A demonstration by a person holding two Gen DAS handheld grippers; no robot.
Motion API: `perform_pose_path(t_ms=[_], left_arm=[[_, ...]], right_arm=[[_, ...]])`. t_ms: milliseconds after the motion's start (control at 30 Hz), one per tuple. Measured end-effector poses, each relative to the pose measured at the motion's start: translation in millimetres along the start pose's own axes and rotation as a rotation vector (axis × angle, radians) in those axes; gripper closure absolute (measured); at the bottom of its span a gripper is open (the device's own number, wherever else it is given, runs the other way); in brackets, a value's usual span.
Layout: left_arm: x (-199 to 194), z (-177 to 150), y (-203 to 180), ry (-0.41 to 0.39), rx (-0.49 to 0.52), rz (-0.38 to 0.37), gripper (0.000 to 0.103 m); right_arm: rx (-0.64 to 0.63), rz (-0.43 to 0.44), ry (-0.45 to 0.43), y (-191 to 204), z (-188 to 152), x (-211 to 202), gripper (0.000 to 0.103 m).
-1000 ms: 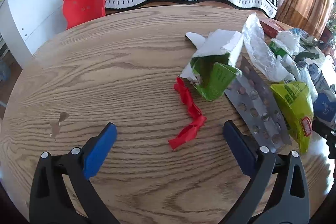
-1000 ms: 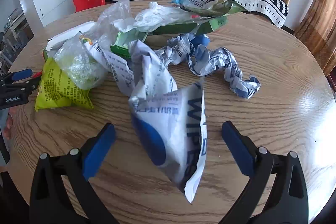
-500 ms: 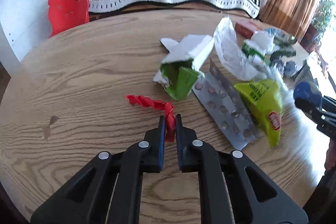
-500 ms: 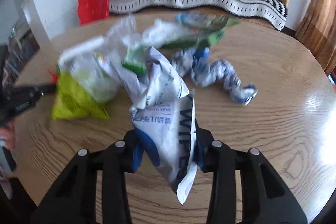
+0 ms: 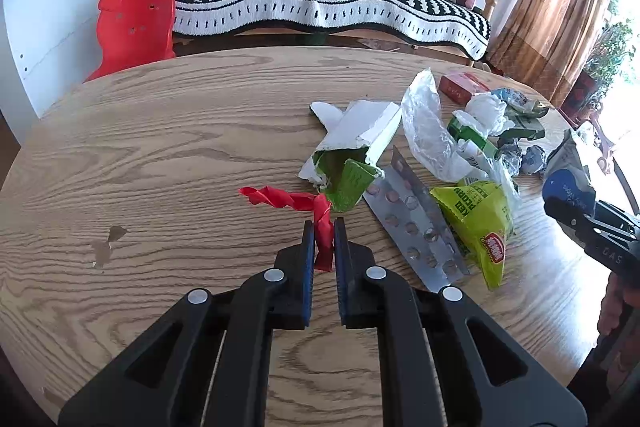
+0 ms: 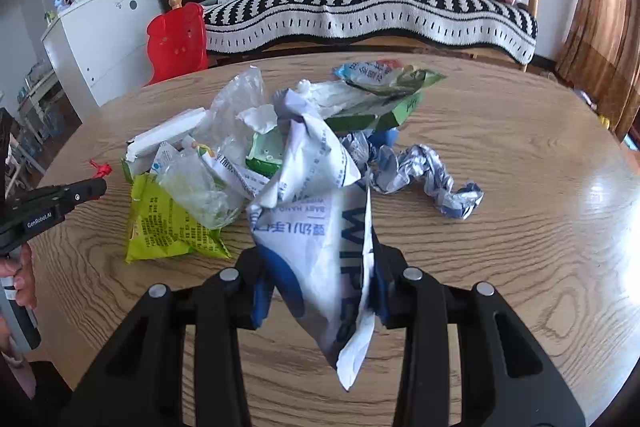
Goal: Collect trash
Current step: 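Carry the ribbon and WIPES packet to the bin and release both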
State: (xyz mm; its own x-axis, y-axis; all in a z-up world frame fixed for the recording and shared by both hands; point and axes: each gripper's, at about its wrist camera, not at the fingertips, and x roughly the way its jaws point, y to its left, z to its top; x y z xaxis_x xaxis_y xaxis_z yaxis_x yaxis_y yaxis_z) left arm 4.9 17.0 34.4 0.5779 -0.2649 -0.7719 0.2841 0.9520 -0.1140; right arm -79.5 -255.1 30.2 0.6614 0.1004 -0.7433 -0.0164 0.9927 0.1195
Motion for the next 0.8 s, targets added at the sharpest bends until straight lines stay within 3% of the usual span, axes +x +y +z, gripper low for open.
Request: perform_pose_path(t_ms=[800], left_arm=[[-1.5,1.6,6.6,-0.012,-0.038,0.013,0.094]], right_arm=[[-0.006,0.018,0.038,-9.6,-3.8,5.7,0.062]])
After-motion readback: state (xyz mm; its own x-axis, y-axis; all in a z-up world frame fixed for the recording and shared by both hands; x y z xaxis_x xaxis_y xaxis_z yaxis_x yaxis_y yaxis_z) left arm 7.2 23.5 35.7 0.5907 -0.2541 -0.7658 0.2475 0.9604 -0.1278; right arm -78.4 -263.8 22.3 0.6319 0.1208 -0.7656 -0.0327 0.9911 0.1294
